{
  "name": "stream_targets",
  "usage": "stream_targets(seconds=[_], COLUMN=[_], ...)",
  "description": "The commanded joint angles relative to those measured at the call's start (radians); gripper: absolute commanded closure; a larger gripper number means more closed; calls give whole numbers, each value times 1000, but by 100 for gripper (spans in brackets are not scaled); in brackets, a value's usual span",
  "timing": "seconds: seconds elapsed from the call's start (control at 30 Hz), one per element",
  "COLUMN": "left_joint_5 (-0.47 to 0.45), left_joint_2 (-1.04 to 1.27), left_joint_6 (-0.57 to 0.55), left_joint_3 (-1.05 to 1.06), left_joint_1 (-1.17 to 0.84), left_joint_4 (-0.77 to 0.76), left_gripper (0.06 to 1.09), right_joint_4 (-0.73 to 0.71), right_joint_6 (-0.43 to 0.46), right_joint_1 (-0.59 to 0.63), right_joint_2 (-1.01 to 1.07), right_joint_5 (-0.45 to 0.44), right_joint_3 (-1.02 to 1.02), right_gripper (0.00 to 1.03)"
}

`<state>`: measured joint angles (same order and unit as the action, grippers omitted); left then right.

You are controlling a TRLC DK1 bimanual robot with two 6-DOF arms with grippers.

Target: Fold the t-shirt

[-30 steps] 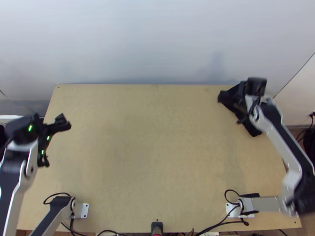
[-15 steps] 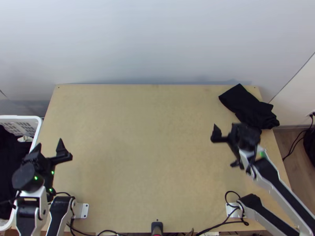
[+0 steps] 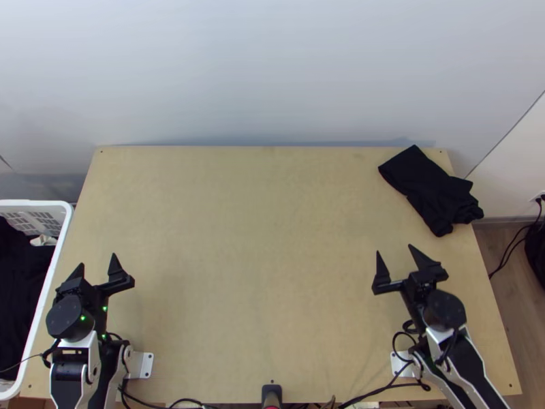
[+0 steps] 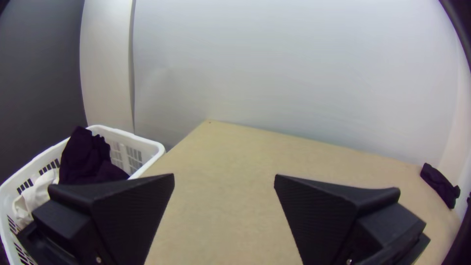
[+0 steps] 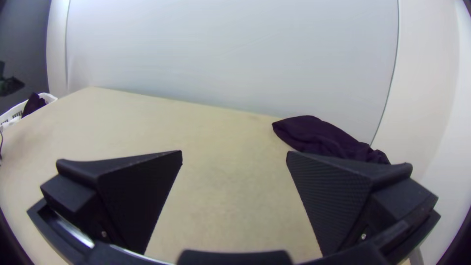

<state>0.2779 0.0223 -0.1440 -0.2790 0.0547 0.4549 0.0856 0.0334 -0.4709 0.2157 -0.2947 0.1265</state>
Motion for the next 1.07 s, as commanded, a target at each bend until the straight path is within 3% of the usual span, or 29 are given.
stream_targets(seconds=[0.0, 1.03], left_joint_5=[1, 1], left_joint_2=[-22, -24], left_joint_6=[-25, -25], left_joint_3=[34, 34], left_joint_1=[-1, -1], left_joint_4=[13, 14], left_gripper=[10, 10], right_joint_4=[31, 34], right_joint_6=[20, 17], right_joint_1=[-38, -23], right_joint_2=[-216, -219], right_joint_5=[-3, -3], right_joint_3=[-74, -73], right_gripper=[4, 4])
